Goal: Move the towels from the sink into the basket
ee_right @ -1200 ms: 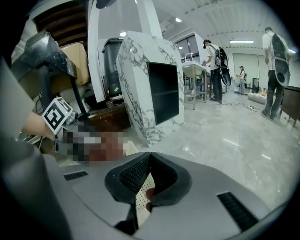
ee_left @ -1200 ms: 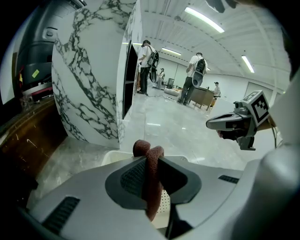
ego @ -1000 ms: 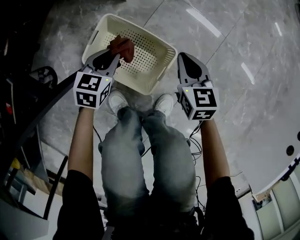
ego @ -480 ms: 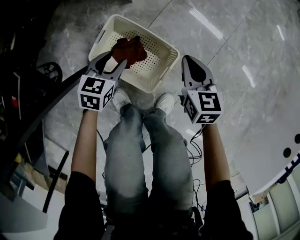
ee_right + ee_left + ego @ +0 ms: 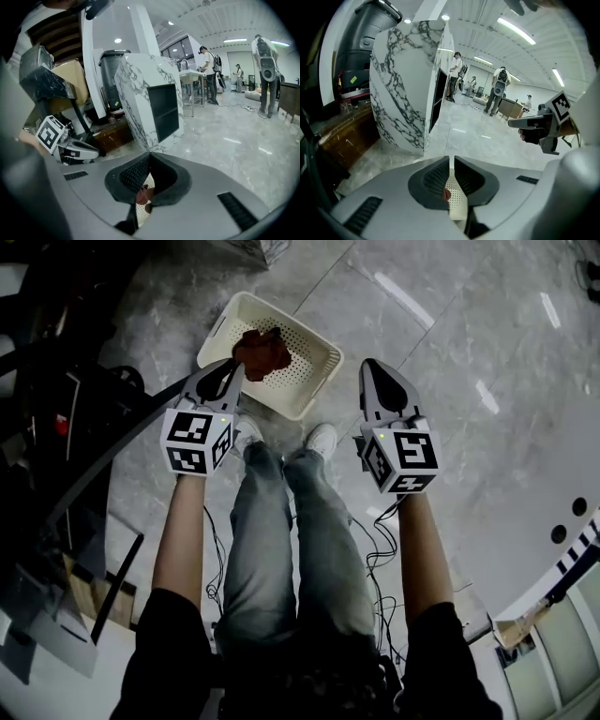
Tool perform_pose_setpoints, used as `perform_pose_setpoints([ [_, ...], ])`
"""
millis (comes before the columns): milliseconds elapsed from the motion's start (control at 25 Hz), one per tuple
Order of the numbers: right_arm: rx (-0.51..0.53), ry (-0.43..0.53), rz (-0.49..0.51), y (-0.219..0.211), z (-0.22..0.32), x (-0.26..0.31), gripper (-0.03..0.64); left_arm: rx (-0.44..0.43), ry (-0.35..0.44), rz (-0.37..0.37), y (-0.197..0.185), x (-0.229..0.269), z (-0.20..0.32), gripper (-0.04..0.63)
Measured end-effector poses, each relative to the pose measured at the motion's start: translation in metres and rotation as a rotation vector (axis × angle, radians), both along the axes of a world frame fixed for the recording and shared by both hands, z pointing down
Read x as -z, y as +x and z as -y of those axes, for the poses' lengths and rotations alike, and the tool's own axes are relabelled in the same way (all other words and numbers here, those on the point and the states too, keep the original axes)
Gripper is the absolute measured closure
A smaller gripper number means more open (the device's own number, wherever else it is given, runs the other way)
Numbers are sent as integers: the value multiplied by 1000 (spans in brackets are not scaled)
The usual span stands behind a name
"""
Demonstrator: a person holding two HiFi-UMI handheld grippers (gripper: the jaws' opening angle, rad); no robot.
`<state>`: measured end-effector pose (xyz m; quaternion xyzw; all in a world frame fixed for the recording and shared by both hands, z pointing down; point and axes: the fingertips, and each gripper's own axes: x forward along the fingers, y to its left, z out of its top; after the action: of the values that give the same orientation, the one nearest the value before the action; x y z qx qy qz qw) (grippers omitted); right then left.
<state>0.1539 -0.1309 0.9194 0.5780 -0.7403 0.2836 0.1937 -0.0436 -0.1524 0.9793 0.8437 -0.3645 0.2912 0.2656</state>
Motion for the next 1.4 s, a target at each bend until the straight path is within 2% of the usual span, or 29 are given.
perform_pose_setpoints([
  [400, 33, 47, -15, -2, 4, 124, 601, 37, 34, -23, 10, 128, -8, 578],
  [640, 74, 101, -41, -9, 18, 186, 601, 79, 105, -33, 8, 202, 7, 580],
  [1120, 67, 214, -58, 4, 28, 301, 601, 127, 203, -36, 17, 321, 16, 580],
  [1400, 59, 283, -31, 7, 30, 369, 601, 168, 273, -51, 15, 393, 18, 580],
])
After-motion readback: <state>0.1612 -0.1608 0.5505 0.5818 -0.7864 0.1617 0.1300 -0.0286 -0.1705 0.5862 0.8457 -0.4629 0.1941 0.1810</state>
